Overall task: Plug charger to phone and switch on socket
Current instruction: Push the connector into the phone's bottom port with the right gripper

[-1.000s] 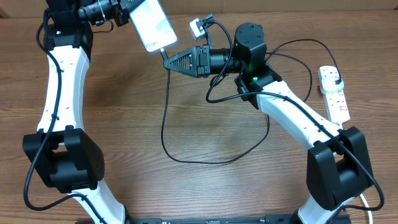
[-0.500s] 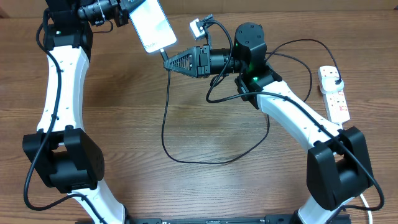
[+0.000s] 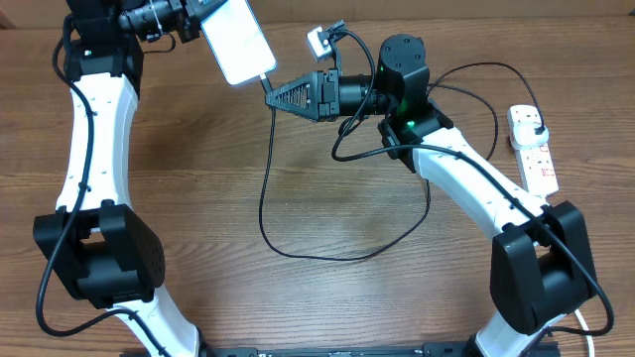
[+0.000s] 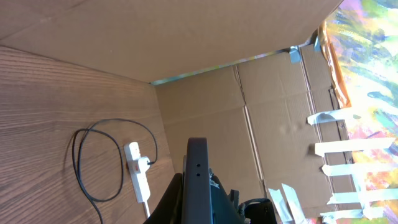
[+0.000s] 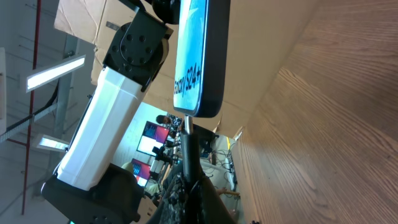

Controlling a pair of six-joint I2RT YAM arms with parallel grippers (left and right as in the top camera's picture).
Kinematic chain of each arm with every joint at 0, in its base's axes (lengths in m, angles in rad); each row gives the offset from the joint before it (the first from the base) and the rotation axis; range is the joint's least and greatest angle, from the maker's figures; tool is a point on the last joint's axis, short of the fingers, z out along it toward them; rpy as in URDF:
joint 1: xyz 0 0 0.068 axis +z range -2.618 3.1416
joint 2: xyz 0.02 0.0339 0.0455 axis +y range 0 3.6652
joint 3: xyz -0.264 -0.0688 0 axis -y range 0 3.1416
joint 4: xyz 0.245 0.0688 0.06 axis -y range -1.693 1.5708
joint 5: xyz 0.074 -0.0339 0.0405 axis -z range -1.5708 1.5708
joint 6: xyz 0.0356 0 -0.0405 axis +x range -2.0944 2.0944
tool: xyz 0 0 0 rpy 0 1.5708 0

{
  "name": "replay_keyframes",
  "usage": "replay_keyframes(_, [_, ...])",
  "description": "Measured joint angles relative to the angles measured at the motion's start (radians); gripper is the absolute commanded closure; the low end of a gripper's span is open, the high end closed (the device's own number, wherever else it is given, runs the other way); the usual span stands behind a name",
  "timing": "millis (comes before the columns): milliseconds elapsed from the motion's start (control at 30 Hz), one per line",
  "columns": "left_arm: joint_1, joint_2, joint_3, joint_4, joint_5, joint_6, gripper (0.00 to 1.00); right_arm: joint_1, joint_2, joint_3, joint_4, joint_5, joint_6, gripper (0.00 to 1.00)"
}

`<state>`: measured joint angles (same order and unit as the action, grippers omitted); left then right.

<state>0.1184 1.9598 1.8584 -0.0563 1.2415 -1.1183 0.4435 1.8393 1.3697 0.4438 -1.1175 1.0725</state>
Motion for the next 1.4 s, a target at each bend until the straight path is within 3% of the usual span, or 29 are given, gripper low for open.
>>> replay_keyframes(1400, [-0.019, 0.000, 0.000, -0.049, -0.061, -0.012, 0.96, 0.000, 0.000, 0.000, -0.012, 0.006, 0.000, 0.96])
